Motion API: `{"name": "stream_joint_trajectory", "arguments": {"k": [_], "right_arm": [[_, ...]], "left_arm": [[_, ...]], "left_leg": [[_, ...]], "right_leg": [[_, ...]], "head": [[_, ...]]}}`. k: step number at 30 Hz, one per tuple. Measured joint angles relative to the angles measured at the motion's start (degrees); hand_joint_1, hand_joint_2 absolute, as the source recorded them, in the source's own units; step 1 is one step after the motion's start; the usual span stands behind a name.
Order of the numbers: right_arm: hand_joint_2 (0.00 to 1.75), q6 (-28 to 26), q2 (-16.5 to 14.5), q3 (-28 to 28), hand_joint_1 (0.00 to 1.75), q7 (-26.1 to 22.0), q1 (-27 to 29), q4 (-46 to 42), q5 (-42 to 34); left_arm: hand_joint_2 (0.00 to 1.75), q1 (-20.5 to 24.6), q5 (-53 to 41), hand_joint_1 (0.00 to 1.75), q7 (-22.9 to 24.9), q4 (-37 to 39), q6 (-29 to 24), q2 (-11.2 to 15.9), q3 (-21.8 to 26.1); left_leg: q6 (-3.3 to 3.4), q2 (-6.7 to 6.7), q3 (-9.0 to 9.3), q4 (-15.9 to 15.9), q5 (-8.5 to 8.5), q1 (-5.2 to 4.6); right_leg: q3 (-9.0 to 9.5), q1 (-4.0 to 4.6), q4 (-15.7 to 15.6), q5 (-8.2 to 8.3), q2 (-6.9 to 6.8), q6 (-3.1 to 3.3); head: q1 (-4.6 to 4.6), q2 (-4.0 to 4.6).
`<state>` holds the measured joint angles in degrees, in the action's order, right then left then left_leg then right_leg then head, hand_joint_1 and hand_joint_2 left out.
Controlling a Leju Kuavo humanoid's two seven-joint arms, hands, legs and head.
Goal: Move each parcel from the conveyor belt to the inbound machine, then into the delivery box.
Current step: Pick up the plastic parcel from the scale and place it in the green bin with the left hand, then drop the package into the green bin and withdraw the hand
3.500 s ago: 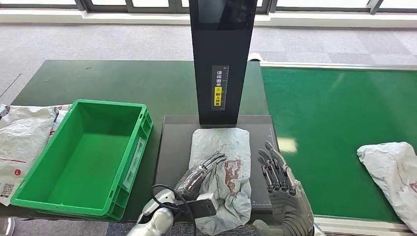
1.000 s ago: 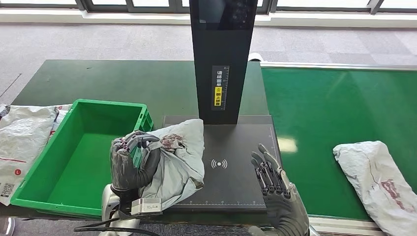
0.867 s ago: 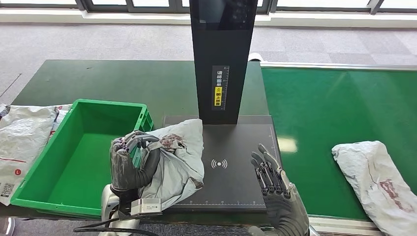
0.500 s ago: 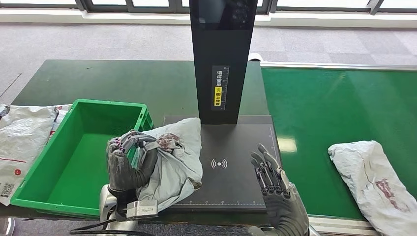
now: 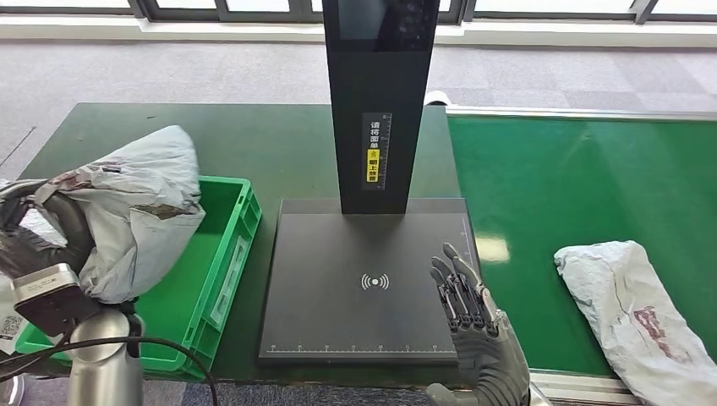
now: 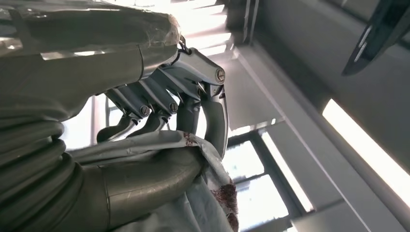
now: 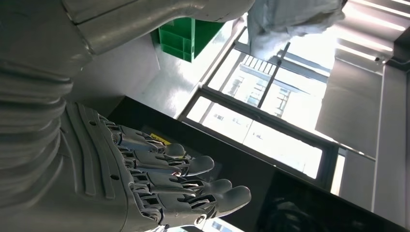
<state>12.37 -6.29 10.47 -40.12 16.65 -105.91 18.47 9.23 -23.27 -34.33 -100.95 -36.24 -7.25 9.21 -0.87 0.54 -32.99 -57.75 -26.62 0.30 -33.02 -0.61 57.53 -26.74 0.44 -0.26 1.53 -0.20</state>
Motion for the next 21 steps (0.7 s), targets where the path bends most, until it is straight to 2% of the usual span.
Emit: {"name": "stream_joint_trajectory", "arguments": {"k": [6, 15, 21], "right_arm": [[1.75, 0.0, 0.0, 0.0, 0.0, 0.0, 0.0, 0.0, 0.1], [1.75, 0.0, 0.0, 0.0, 0.0, 0.0, 0.0, 0.0, 0.5], [1.75, -0.5, 0.0, -0.1, 0.0, 0.0, 0.4, 0.0, 1.1]], "left_arm": [[1.75, 0.2, 0.0, 1.75, -1.3, 0.3, 0.5, 0.3, 5.5], [1.75, 0.2, -0.4, 1.75, -0.6, 0.4, 1.1, 0.3, 7.7], [1.75, 0.2, -4.0, 1.75, 3.9, 2.6, 4.9, 0.3, 8.0]], "left_leg": [[0.02, 0.08, -0.06, 0.0, -0.02, 0.08], [0.05, 0.06, -0.05, 0.0, -0.03, 0.07], [0.03, 0.06, -0.03, 0.0, -0.02, 0.07]], "right_leg": [[0.02, -0.04, 0.0, -0.01, -0.03, 0.01], [0.04, -0.03, -0.1, 0.0, -0.04, 0.0], [0.03, -0.02, -0.1, 0.0, -0.04, 0.01]], "head": [[0.0, 0.0], [0.0, 0.0], [0.0, 0.0]]}}
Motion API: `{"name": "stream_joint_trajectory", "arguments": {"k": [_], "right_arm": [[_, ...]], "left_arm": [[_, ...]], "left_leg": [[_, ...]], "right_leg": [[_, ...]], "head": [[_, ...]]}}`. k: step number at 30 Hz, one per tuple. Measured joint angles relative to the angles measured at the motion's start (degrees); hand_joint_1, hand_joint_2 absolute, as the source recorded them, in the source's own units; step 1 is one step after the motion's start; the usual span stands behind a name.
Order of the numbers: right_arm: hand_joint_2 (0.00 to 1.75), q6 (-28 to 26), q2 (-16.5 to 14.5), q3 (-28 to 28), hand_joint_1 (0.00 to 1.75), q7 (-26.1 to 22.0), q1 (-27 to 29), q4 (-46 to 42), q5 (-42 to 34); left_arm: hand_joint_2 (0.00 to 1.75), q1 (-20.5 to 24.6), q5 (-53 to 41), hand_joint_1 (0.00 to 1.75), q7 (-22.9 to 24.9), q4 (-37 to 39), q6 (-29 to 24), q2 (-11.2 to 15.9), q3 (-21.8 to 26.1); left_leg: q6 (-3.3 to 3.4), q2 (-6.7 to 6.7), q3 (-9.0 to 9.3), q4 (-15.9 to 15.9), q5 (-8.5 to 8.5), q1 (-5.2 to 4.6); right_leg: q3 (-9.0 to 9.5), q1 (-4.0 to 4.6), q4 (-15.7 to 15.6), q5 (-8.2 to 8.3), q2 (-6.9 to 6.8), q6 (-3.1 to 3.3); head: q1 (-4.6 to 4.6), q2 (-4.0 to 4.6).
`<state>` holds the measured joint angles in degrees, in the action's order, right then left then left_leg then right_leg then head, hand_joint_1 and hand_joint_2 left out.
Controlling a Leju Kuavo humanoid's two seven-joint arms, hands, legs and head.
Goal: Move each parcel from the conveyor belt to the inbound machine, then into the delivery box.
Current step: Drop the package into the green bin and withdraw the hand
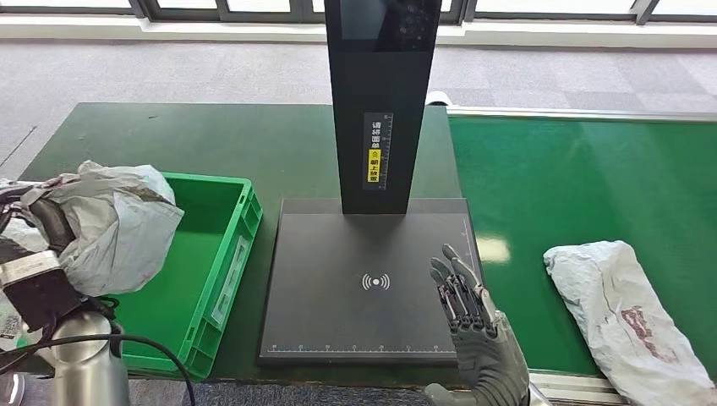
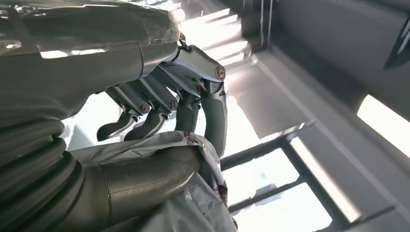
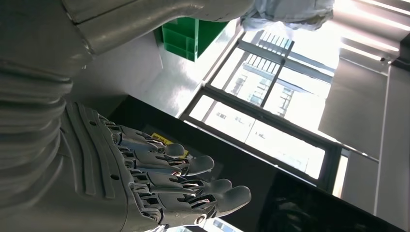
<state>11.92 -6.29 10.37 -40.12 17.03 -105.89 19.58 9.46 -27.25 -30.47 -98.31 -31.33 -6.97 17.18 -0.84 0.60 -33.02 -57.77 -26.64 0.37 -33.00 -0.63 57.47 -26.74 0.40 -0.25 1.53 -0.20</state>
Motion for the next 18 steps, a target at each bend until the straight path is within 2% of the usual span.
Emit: {"name": "stream_joint_trajectory", "arguments": {"k": [7, 18], "right_arm": [[1.75, 0.3, 0.0, -0.2, 0.0, 0.0, 0.8, 0.0, 0.8], [1.75, 1.1, -0.6, -1.3, 0.0, 0.0, 1.1, 0.0, 2.7]], "left_arm": [[1.75, 0.2, -5.3, 1.75, 3.2, 7.0, 6.1, -0.2, 0.1], [1.75, 0.5, -6.8, 1.75, 4.1, 14.4, 8.1, -1.2, 0.1]], "left_leg": [[-0.01, -0.05, -0.01, 0.0, 0.0, 0.0], [0.0, -0.06, -0.01, 0.0, -0.01, 0.0]], "right_leg": [[-0.04, -0.01, 0.0, 0.0, 0.03, 0.0], [-0.06, -0.01, 0.0, 0.0, 0.03, 0.0]], "head": [[0.0, 0.0], [0.0, 0.0]]}}
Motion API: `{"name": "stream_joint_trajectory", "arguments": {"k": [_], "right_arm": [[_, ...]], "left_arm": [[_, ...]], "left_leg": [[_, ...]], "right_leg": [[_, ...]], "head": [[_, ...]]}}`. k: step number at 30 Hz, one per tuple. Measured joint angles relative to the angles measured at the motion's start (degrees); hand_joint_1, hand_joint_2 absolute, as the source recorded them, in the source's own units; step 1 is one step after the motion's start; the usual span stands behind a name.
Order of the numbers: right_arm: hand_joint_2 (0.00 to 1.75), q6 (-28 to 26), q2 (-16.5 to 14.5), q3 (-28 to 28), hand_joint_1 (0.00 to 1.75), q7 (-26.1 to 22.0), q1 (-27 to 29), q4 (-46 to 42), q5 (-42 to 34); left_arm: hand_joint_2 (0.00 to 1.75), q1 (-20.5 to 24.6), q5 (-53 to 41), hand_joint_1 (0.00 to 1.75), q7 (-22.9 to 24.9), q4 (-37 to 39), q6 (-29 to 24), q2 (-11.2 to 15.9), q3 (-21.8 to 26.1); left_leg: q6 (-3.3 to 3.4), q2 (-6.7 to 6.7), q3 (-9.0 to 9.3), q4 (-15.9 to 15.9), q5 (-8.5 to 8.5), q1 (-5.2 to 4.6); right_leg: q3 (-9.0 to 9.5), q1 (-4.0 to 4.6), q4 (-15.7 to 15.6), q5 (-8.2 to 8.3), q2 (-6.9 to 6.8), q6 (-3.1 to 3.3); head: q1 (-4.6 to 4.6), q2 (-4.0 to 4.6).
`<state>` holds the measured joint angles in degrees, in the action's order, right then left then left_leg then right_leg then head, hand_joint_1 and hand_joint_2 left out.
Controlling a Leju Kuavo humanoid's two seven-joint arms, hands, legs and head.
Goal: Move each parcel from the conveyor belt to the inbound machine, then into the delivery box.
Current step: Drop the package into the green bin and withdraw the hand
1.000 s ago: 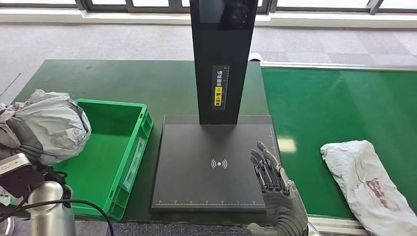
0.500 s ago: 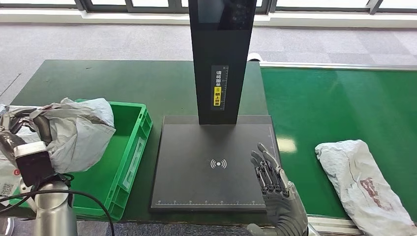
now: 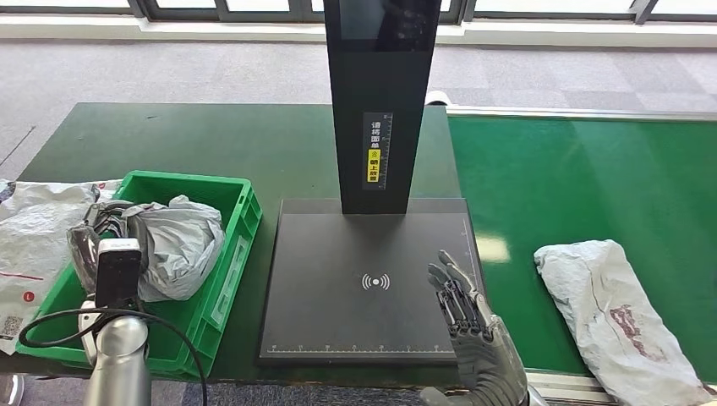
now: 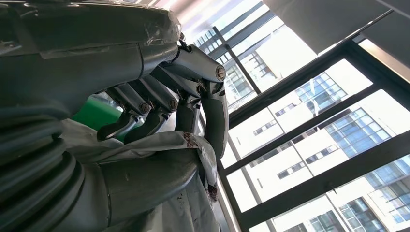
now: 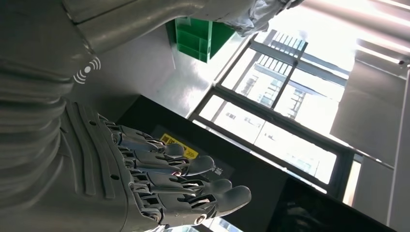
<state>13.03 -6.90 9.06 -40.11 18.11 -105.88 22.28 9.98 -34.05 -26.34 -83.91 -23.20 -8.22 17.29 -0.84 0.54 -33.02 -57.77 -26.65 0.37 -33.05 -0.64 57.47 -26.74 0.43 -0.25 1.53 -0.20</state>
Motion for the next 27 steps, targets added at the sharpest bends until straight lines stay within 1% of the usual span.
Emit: {"name": "stream_joint_trajectory", "arguments": {"k": [5, 7, 9, 11, 15, 21, 24, 27], "right_arm": [[1.75, 0.0, -0.1, -0.3, 0.0, 0.0, 0.1, 0.0, 0.0], [1.75, 0.0, -0.1, -0.4, 0.0, 0.0, 0.2, 0.0, 0.1], [1.75, 0.0, -0.2, -0.4, 0.0, 0.0, 0.3, 0.0, 0.2], [1.75, 0.0, -0.2, -0.4, 0.0, 0.0, 0.4, 0.0, 0.3], [1.75, -0.3, -0.5, -0.8, 0.0, 0.0, 0.3, 0.1, 0.9], [1.75, 0.0, -2.2, -3.7, 0.0, 0.0, 0.0, 0.7, 3.0], [1.75, -0.7, -2.9, -4.8, 0.0, 0.3, -0.1, 1.0, 4.2], [1.75, -3.8, -4.0, -6.2, 0.0, 1.8, 0.0, 1.0, 7.9]], "left_arm": [[1.75, 0.1, 0.0, 1.75, 0.2, 1.4, 0.3, -0.1, 0.0], [1.75, 0.4, 0.0, 0.87, 0.4, 2.0, 0.9, -0.1, 0.0], [0.87, 0.8, 0.4, 0.0, 0.5, 2.6, 1.3, -0.1, 0.0], [0.0, 1.0, 1.4, 0.0, 0.4, 3.1, 1.4, -0.1, 0.0], [0.0, 0.4, 3.9, 0.0, -0.2, 2.3, 1.3, -0.7, 0.0], [0.0, -2.5, 7.5, 0.0, -2.3, -1.7, 1.1, -2.8, -0.1], [0.0, -3.6, 7.1, 0.0, -3.0, -3.3, 0.8, -3.7, -0.4], [0.0, -5.1, 3.2, 0.0, -4.1, -5.2, -0.9, -4.7, -1.8]], "left_leg": [[0.0, -0.01, 0.0, 0.0, 0.0, 0.0], [0.0, 0.01, 0.01, 0.0, 0.0, 0.0], [0.0, 0.03, 0.02, 0.0, 0.0, 0.0], [0.0, 0.03, 0.03, 0.0, 0.0, 0.0], [0.0, 0.01, 0.05, 0.0, 0.01, 0.0], [0.0, 0.02, 0.05, 0.0, 0.01, 0.0], [0.0, 0.02, 0.05, 0.0, 0.0, 0.0], [0.0, 0.0, 0.06, 0.0, 0.0, -0.01]], "right_leg": [[0.0, 0.0, 0.0, 0.0, 0.0, 0.0], [0.02, -0.01, 0.0, 0.0, 0.0, 0.0], [0.05, -0.01, 0.0, 0.0, -0.01, 0.0], [0.08, -0.01, 0.0, 0.0, -0.02, 0.0], [0.09, 0.0, 0.0, 0.0, -0.02, 0.0], [0.09, -0.01, 0.0, 0.01, -0.01, 0.0], [0.08, -0.01, 0.0, 0.0, -0.01, 0.0], [0.06, -0.01, 0.0, 0.0, -0.01, 0.0]], "head": [[0.0, 0.0], [0.0, 0.0], [0.0, 0.0], [0.0, 0.0], [0.0, 0.0], [0.0, 0.0], [0.0, 0.0], [0.0, 0.0]]}}
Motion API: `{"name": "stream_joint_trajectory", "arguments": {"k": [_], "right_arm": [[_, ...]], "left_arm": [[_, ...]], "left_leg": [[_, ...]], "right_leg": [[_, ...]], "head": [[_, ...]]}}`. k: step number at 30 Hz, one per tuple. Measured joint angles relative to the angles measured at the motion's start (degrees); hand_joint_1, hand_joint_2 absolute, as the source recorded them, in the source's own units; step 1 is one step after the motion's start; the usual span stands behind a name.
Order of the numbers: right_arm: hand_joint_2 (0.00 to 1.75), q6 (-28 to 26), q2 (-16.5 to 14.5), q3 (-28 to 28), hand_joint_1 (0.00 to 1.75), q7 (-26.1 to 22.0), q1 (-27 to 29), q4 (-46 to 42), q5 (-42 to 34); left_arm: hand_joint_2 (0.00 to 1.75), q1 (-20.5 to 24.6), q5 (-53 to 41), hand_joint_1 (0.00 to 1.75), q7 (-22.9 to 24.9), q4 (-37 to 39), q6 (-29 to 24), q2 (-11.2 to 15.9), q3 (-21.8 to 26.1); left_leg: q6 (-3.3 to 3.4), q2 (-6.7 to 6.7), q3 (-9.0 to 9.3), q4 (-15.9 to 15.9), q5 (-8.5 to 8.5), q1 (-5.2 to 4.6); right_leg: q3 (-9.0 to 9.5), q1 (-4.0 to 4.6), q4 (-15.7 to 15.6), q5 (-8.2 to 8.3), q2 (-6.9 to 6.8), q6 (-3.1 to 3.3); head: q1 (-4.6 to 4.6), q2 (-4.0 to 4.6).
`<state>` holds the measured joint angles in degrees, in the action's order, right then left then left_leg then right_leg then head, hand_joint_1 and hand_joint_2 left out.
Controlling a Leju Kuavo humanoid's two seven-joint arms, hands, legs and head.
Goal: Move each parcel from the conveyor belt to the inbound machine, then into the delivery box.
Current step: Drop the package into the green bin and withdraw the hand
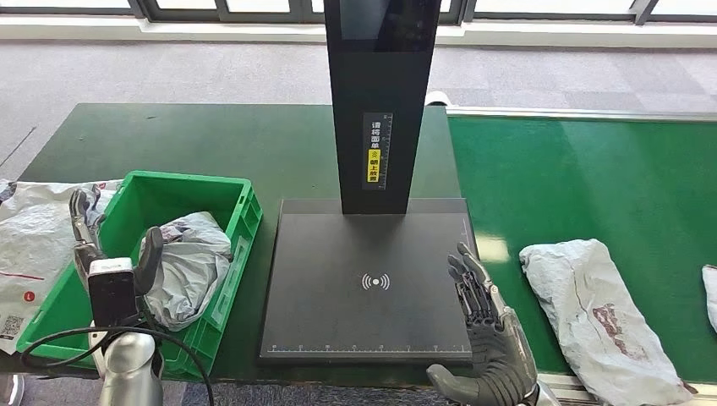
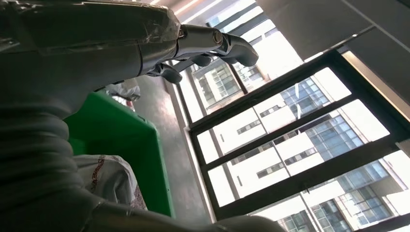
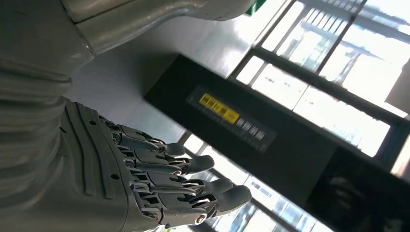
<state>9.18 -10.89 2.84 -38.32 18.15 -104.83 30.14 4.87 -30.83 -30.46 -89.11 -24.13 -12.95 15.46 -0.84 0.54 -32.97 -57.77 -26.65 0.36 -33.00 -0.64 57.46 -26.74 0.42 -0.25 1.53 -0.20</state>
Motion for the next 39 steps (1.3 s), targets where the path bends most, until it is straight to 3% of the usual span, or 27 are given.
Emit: {"name": "stream_joint_trajectory", "arguments": {"k": [6, 11, 14, 18, 21, 26, 32, 39], "right_arm": [[1.75, -3.5, -1.7, -4.3, 0.0, 1.6, 0.1, 0.4, 4.8], [1.75, -7.2, -2.1, -7.2, 0.0, 3.5, -0.2, 1.5, 8.6], [1.75, -11.1, -2.4, -8.5, 0.0, 6.9, -0.5, 2.1, 12.9], [1.75, -21.2, -2.8, -14.2, 0.0, 17.0, -2.1, 4.8, 27.7], [1.75, -24.7, -3.2, -19.3, 0.0, 21.4, -3.2, 7.1, 36.4], [1.75, -25.0, -4.3, -25.4, 0.0, 23.5, -3.8, 9.5, 41.3], [1.75, -25.0, -5.7, -33.7, 0.0, 28.5, -5.3, 13.2, 55.0], [1.75, -21.9, -6.6, -42.8, 0.0, 28.6, -7.0, 17.9, 59.3]], "left_arm": [[0.0, -3.0, -10.7, 0.0, 4.7, -2.7, -7.7, -1.4, -6.9], [0.0, -3.9, -11.5, 0.0, 5.9, -3.2, -11.0, -1.4, -10.2], [0.0, -4.5, -10.4, 0.0, 4.8, -3.9, -10.8, -1.4, -11.4], [0.0, -7.6, 3.3, 0.0, -3.3, -7.9, -4.0, -1.4, -15.0], [0.0, -9.6, 11.6, 0.0, -8.2, -10.7, 2.3, -1.5, -17.0], [0.0, -11.1, 14.8, 0.0, -9.7, -12.8, 6.5, -1.6, -18.1], [0.0, -11.2, 19.8, 0.0, -9.7, -13.0, 13.0, -2.2, -18.4], [0.0, -11.2, 21.5, 0.0, -9.7, -12.2, 19.0, -2.7, -18.4]], "left_leg": [[0.02, 0.05, -0.03, 0.0, -0.02, 0.0], [0.03, 0.03, -0.02, 0.0, -0.02, 0.0], [0.03, 0.02, -0.01, 0.0, -0.02, 0.0], [0.04, 0.0, -0.01, 0.0, -0.03, 0.0], [0.07, 0.02, -0.03, 0.0, -0.06, -0.03], [0.09, 0.02, -0.02, 0.0, -0.08, -0.04], [0.09, 0.02, -0.02, 0.0, -0.08, -0.04], [0.09, 0.02, -0.02, 0.0, -0.08, -0.05]], "right_leg": [[0.02, 0.0, 0.0, -0.01, -0.03, -0.01], [0.03, 0.0, 0.0, 0.0, -0.02, -0.01], [0.04, 0.01, 0.0, 0.0, -0.02, 0.0], [0.04, -0.01, 0.0, -0.01, 0.0, -0.01], [0.04, -0.04, 0.0, -0.02, -0.02, -0.03], [0.02, -0.03, 0.0, -0.03, -0.03, -0.03], [0.04, -0.01, 0.0, -0.03, -0.04, -0.03], [0.04, -0.06, 0.0, -0.02, -0.04, -0.04]], "head": [[0.0, 0.0], [0.0, 0.0], [0.0, 0.0], [0.0, 0.0], [0.0, 0.0], [0.0, 0.0], [0.0, 0.0], [0.0, 0.0]]}}
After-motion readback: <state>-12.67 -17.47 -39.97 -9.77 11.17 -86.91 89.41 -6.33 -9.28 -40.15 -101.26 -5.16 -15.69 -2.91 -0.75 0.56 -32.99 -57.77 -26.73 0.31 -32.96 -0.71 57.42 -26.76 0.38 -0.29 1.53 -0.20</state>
